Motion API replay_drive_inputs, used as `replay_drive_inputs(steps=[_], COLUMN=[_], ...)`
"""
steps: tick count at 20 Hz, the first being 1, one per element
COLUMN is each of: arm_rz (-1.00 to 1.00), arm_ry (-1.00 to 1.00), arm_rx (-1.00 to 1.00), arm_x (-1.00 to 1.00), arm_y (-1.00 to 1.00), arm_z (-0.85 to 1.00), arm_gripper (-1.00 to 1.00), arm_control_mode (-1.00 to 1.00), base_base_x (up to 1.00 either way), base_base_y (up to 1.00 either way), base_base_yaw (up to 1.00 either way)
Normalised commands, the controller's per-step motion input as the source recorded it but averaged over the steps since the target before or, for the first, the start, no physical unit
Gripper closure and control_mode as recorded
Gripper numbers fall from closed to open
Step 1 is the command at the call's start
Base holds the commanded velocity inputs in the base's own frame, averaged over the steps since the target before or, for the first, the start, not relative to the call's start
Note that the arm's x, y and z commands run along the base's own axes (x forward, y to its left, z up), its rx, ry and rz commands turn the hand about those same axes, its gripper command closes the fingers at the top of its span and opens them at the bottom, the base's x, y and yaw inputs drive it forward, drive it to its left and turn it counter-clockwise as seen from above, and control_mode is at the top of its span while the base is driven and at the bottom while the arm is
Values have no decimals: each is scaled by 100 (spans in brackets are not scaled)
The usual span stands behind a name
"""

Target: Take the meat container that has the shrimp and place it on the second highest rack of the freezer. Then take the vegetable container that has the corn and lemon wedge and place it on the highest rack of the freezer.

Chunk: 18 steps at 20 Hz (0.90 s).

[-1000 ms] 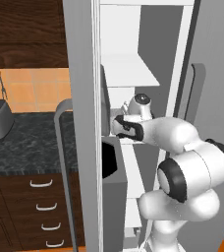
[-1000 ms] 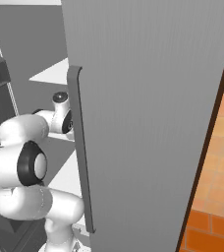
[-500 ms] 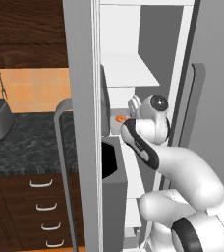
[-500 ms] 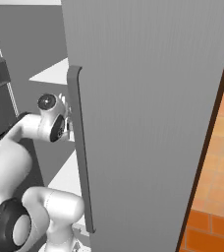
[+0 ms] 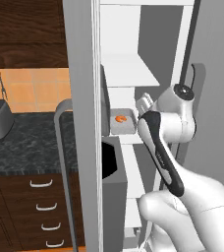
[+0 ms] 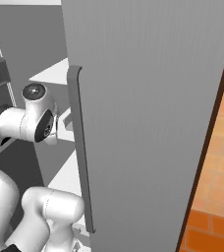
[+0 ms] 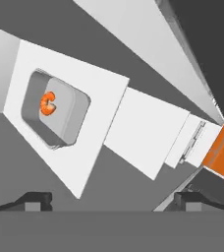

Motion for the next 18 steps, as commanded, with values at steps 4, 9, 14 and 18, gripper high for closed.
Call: replay_drive_inputs(steps=[4, 9, 14, 18], arm_rz=[18, 29, 36, 42], arm_ry=[38, 16, -3, -25], arm_rx=[-5, -18, -14, -1], arm_x=[-70, -76, -98, -66], arm_y=[-2, -30, -30, -14], arm_z=[39, 29, 20, 4], arm_gripper=[-100, -100, -100, -100], arm_control_mode=[-100, -100, -100, -100], base_base_x=[0, 0, 0, 0], base_base_y=[0, 0, 0, 0], base_base_yaw=[0, 0, 0, 0])
